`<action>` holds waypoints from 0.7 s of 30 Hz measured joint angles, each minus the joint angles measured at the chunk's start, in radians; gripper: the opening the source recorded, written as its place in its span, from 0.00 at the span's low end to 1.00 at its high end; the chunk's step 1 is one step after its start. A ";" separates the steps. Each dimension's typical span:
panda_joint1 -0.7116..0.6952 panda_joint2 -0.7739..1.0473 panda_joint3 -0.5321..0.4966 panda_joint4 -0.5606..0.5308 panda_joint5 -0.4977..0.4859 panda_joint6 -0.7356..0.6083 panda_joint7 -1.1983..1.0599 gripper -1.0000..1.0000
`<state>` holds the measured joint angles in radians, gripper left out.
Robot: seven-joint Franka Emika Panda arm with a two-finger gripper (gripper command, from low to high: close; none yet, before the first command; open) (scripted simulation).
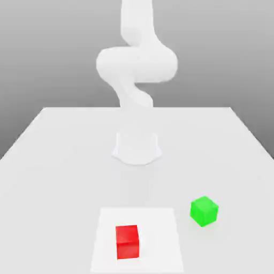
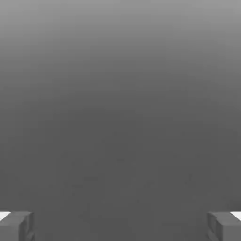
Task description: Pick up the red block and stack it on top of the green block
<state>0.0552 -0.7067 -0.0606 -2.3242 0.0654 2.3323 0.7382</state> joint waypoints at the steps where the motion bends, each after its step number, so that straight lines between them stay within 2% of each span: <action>1: 0.022 0.041 -0.024 -0.010 0.028 0.014 -0.027 0.50; 5: 0.097 0.197 -0.099 -0.048 0.132 0.062 -0.125 0.50; 13: 0.168 0.502 -0.153 -0.122 0.290 0.157 -0.284 0.50; 17: 0.176 0.636 -0.152 -0.164 0.302 0.219 -0.316 0.50; 21: 0.180 0.747 -0.161 -0.210 0.241 0.294 -0.296 0.50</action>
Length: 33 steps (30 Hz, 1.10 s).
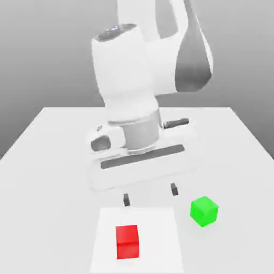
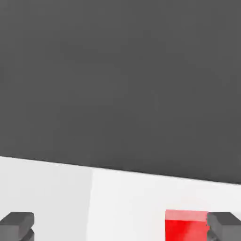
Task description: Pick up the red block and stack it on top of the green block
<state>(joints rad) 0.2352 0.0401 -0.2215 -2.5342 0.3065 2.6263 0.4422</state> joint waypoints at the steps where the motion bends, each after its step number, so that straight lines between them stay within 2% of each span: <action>1: -0.004 0.023 -0.005 -0.012 -0.030 0.020 0.015 0.50; 5: 0.013 0.098 -0.054 -0.054 -0.178 0.099 0.101 0.50; 8: 0.006 0.162 -0.042 -0.048 -0.164 0.155 0.086 0.50; 13: -0.052 0.284 0.032 -0.029 -0.082 0.252 0.025 0.50; 14: -0.061 0.299 0.044 -0.027 -0.072 0.264 0.018 0.00; 21: -0.061 0.297 0.044 -0.027 -0.076 0.262 0.021 0.00; 29: -0.013 0.120 -0.032 -0.057 -0.205 0.121 0.117 0.00; 33: 0.007 0.068 0.016 -0.088 -0.228 0.079 -0.063 0.00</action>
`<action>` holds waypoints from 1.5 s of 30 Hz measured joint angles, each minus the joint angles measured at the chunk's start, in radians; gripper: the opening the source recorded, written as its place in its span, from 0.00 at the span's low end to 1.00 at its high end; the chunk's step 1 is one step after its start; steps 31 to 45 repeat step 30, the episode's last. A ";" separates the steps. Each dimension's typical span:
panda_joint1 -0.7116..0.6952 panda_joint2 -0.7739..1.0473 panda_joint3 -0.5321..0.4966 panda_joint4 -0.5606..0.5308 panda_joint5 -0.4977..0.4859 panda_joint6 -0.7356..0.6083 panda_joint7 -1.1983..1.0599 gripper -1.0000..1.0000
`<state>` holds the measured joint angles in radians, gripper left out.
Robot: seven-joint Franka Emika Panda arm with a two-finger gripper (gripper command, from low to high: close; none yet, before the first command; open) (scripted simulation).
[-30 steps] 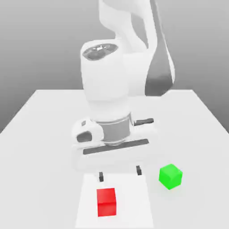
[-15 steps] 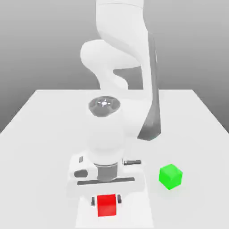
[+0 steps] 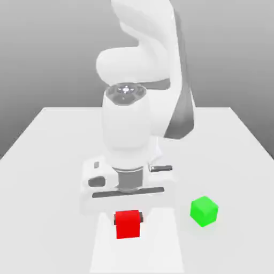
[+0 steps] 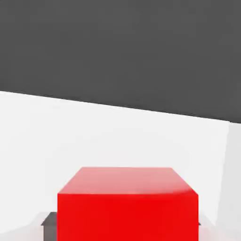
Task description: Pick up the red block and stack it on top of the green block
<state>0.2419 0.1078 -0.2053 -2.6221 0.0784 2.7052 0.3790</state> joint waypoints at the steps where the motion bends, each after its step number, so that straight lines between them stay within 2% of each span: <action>1: 0.014 -0.011 0.012 -0.009 -0.003 -0.007 -0.061 0.00; 8: 0.119 -0.097 0.102 -0.078 -0.024 -0.040 -0.518 0.00; 17: 0.290 -0.239 0.146 -0.183 -0.085 -0.041 -1.078 0.00; 27: 0.316 -0.044 0.159 -0.185 -0.055 0.165 -1.174 0.00; 28: 0.315 -0.025 0.158 -0.186 -0.056 0.184 -1.173 1.00; 45: 0.315 -0.025 0.158 -0.186 -0.056 0.184 -1.173 1.00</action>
